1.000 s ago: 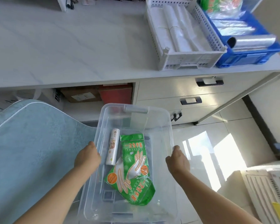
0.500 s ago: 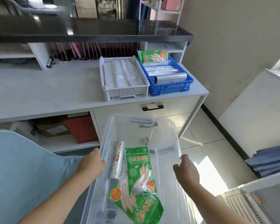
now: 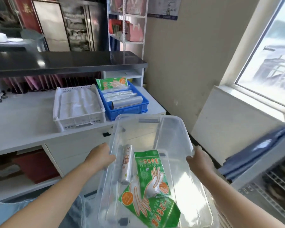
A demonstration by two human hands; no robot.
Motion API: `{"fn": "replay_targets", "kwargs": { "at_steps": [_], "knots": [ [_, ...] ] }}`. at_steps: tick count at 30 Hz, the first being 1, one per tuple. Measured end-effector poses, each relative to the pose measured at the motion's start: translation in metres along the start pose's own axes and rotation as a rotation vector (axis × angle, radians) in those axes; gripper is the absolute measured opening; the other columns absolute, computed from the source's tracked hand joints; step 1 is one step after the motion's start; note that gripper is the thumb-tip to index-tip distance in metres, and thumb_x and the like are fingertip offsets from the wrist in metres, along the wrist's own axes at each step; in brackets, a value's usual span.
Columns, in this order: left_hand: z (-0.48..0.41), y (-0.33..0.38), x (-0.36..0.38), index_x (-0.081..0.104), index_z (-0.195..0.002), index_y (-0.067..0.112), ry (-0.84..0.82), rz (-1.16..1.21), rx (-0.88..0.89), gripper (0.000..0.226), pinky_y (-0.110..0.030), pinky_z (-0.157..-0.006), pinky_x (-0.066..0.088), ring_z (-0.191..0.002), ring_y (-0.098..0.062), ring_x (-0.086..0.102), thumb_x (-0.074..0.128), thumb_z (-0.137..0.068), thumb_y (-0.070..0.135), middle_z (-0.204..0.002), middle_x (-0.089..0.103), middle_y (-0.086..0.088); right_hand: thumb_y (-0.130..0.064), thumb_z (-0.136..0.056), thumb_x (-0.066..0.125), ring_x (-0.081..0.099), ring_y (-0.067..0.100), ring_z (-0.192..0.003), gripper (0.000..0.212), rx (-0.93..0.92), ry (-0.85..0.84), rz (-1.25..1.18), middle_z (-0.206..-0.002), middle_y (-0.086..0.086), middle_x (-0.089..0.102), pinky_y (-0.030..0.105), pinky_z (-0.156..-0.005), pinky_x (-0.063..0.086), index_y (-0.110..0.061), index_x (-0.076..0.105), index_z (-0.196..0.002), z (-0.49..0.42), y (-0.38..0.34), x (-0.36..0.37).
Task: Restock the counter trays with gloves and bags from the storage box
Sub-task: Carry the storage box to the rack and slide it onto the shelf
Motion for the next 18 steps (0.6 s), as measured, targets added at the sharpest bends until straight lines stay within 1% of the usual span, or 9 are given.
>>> {"fn": "replay_targets", "kwargs": {
  "at_steps": [2, 5, 8, 9, 10, 12, 14, 16, 18],
  "knots": [
    [-0.022, 0.027, 0.001, 0.032, -0.050, 0.016, -0.023, -0.005, 0.036, 0.025, -0.022, -0.037, 0.022, -0.034, -0.012, 0.048, 0.050, -0.067, 0.019, -0.047, 0.040, 0.002, -0.019, -0.084, 0.053, 0.042, 0.022, -0.063, 0.015, 0.030, 0.036, 0.024, -0.073, 0.002, 0.045, 0.027, -0.046, 0.027, -0.016, 0.038, -0.086, -0.019, 0.014, -0.011],
    [-0.062, 0.069, 0.004, 0.038, -0.051, 0.016, -0.058, 0.042, 0.096, 0.021, -0.021, -0.037, 0.024, -0.035, -0.011, 0.044, 0.050, -0.067, 0.017, -0.045, 0.046, 0.002, -0.020, -0.083, 0.053, 0.044, 0.026, -0.067, 0.014, 0.084, 0.086, 0.058, -0.075, 0.004, 0.047, 0.030, -0.055, 0.033, -0.016, 0.040, -0.085, -0.053, 0.032, -0.028],
    [-0.105, 0.112, 0.001, 0.053, -0.069, 0.012, -0.100, 0.113, 0.175, 0.006, -0.022, -0.045, 0.038, -0.048, -0.015, 0.057, 0.051, -0.070, 0.018, -0.059, 0.064, -0.006, -0.019, -0.082, 0.051, 0.045, 0.028, -0.070, 0.012, 0.135, 0.116, 0.069, -0.076, 0.006, 0.047, 0.032, -0.060, 0.037, -0.013, 0.040, -0.082, -0.092, 0.046, -0.049],
    [-0.120, 0.126, -0.001, 0.055, -0.073, 0.011, -0.118, 0.127, 0.194, 0.009, -0.024, -0.048, 0.041, -0.052, -0.017, 0.059, 0.051, -0.069, 0.018, -0.062, 0.067, -0.008, -0.018, -0.081, 0.051, 0.046, 0.029, -0.070, 0.011, 0.148, 0.130, 0.069, -0.076, 0.007, 0.048, 0.032, -0.060, 0.037, -0.012, 0.041, -0.080, -0.106, 0.049, -0.057],
    [-0.133, 0.140, -0.004, 0.055, -0.073, 0.010, -0.140, 0.131, 0.207, 0.010, -0.025, -0.050, 0.043, -0.053, -0.018, 0.060, 0.050, -0.069, 0.017, -0.061, 0.067, -0.009, -0.017, -0.081, 0.050, 0.046, 0.029, -0.071, 0.010, 0.162, 0.142, 0.075, -0.077, 0.007, 0.049, 0.032, -0.060, 0.037, -0.011, 0.042, -0.080, -0.119, 0.051, -0.065],
    [-0.160, 0.166, -0.009, 0.052, -0.062, 0.011, -0.161, 0.135, 0.231, 0.009, -0.024, -0.048, 0.041, -0.049, -0.017, 0.059, 0.050, -0.068, 0.017, -0.050, 0.063, -0.005, -0.016, -0.080, 0.051, 0.045, 0.029, -0.071, 0.010, 0.181, 0.171, 0.093, -0.077, 0.008, 0.048, 0.033, -0.061, 0.037, -0.011, 0.043, -0.080, -0.143, 0.053, -0.081],
    [-0.190, 0.191, -0.013, 0.047, -0.053, 0.013, -0.154, 0.141, 0.258, 0.015, -0.021, -0.043, 0.036, -0.042, -0.015, 0.055, 0.051, -0.067, 0.015, -0.042, 0.058, -0.002, -0.014, -0.080, 0.051, 0.044, 0.029, -0.071, 0.009, 0.203, 0.211, 0.099, -0.077, 0.009, 0.047, 0.034, -0.062, 0.037, -0.009, 0.044, -0.081, -0.169, 0.055, -0.095],
    [-0.217, 0.214, -0.014, 0.045, -0.054, 0.014, -0.146, 0.131, 0.280, 0.014, -0.019, -0.040, 0.033, -0.039, -0.014, 0.053, 0.051, -0.066, 0.015, -0.039, 0.056, -0.002, -0.013, -0.080, 0.050, 0.044, 0.030, -0.070, 0.008, 0.219, 0.235, 0.103, -0.079, 0.011, 0.049, 0.034, -0.062, 0.037, -0.008, 0.045, -0.082, -0.195, 0.058, -0.107],
    [-0.245, 0.235, -0.012, 0.043, -0.057, 0.014, -0.133, 0.136, 0.288, 0.013, -0.019, -0.037, 0.030, -0.038, -0.012, 0.051, 0.051, -0.067, 0.016, -0.043, 0.056, -0.002, -0.012, -0.081, 0.051, 0.043, 0.029, -0.070, 0.008, 0.222, 0.252, 0.108, -0.083, 0.016, 0.056, 0.034, -0.062, 0.036, -0.007, 0.044, -0.082, -0.222, 0.062, -0.115]
  ]
}}
Point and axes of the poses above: each hand's wrist, its own z-axis away from the middle knuckle, its own x-axis out of the palm, y = z × x, the point moved 6 cm from there along -z, towards the middle knuckle
